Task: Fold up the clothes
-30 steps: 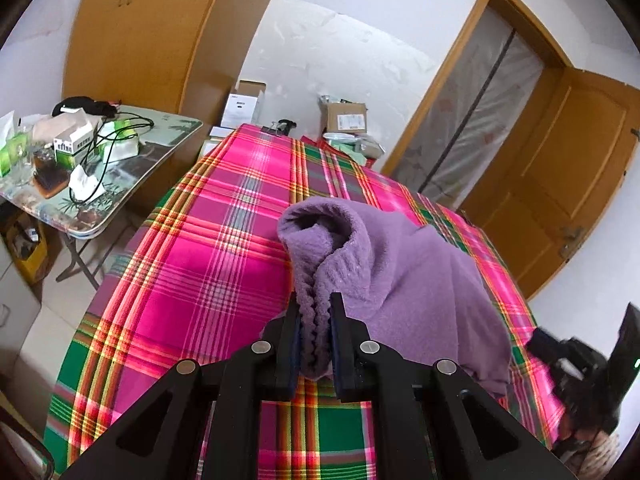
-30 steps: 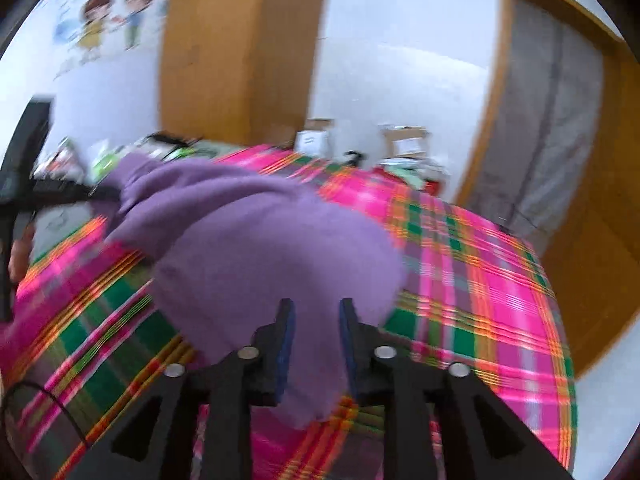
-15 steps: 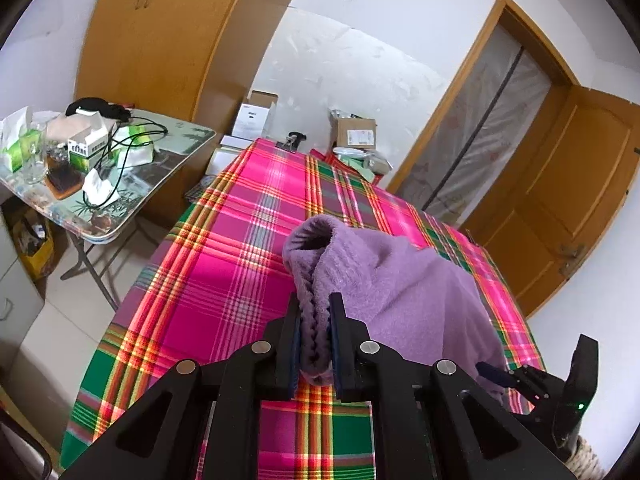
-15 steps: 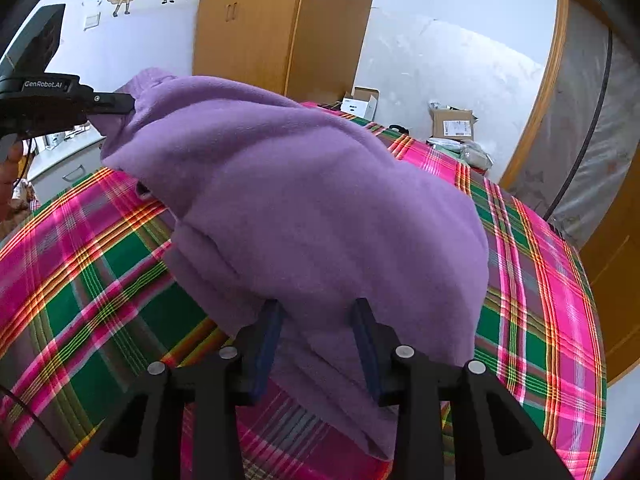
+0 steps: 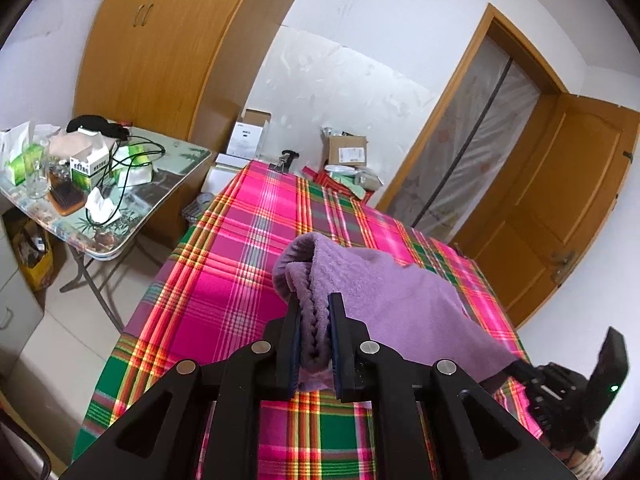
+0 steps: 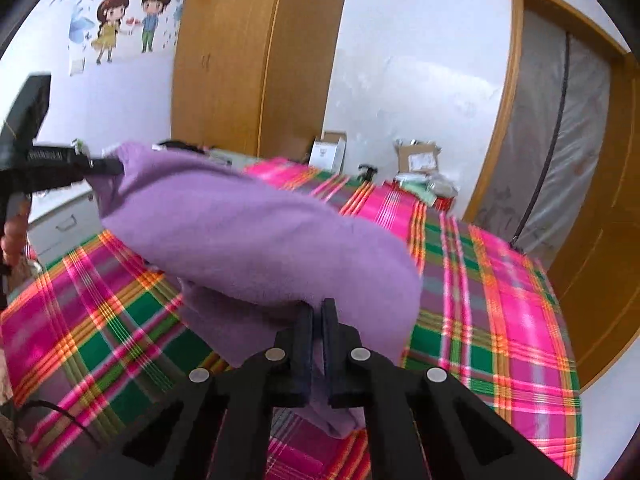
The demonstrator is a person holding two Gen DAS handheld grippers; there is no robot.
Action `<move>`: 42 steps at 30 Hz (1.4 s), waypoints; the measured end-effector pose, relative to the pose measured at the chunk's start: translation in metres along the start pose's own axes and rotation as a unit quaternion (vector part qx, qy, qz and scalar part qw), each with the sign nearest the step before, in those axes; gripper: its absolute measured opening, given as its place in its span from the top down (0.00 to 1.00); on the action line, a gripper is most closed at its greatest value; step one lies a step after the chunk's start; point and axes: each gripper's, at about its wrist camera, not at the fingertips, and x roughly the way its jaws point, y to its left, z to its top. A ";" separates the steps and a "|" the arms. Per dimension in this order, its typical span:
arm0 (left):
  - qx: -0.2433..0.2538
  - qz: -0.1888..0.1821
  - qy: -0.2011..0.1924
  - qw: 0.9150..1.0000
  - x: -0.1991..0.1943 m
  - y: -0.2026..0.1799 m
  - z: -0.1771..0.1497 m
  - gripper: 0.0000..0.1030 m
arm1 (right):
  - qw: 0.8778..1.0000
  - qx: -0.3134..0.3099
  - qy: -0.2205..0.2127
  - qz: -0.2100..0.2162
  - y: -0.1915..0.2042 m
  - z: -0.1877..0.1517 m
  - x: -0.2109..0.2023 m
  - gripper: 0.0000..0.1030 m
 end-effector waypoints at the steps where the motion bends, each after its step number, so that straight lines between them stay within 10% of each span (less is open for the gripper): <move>1: 0.000 -0.001 -0.002 1.000 -0.003 0.000 0.000 0.88 | 1.000 -0.001 -0.004 0.000 0.000 0.002 -0.005 0.96; 14: 0.001 0.000 -0.016 1.000 -0.046 0.008 -0.011 0.88 | 0.998 -0.044 -0.033 0.032 0.032 -0.001 -0.058 0.96; 42: -0.039 0.074 0.029 0.996 -0.071 0.054 -0.066 0.87 | 0.975 -0.064 0.058 0.203 0.107 -0.056 -0.036 0.96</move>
